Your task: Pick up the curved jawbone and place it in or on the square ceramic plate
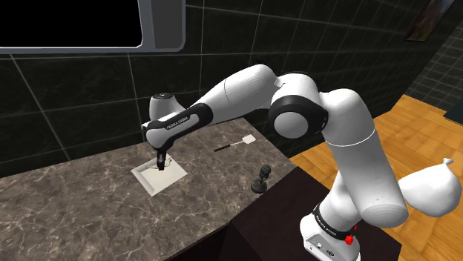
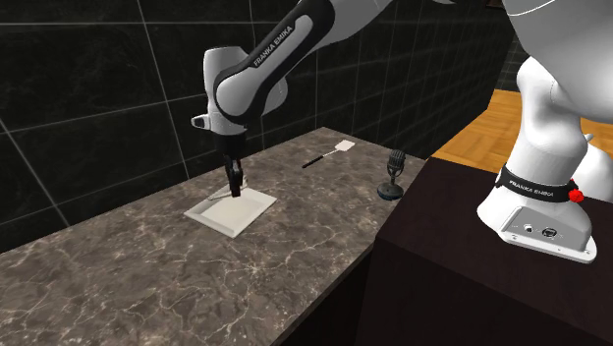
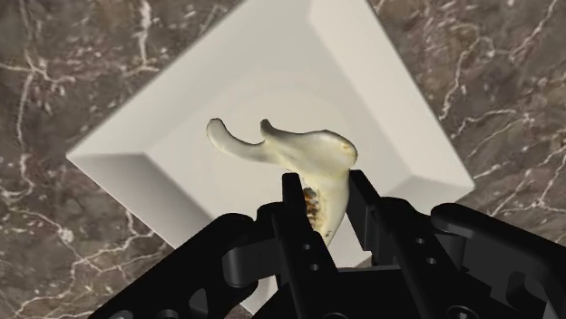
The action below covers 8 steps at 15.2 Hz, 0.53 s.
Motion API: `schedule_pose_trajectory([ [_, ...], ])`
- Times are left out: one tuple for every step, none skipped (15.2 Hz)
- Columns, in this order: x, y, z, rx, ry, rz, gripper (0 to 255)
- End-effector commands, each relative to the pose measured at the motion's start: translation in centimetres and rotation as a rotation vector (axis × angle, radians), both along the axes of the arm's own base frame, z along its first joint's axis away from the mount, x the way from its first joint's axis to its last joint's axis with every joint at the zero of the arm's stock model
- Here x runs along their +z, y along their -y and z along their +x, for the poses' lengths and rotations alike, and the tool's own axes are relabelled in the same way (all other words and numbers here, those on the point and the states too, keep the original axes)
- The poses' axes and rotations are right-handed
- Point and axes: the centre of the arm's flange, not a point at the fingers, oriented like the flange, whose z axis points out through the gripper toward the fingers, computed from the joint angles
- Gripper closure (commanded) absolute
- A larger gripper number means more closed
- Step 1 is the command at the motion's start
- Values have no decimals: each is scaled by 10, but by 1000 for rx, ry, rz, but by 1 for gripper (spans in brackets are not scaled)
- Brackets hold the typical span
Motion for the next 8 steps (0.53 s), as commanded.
schedule_pose_trajectory([
  [-10, -1, 0, 0, 0, 0, 255],
  [-16, -1, 0, 0, 0, 0, 255],
  [-21, -1, 0, 0, 0, 0, 255],
  [-26, -1, 0, 0, 0, 0, 255],
  [-31, -1, 0, 0, 0, 0, 255],
  [-37, -1, 0, 0, 0, 0, 255],
  [-42, -1, 0, 0, 0, 0, 255],
  [-47, -1, 0, 0, 0, 0, 255],
])
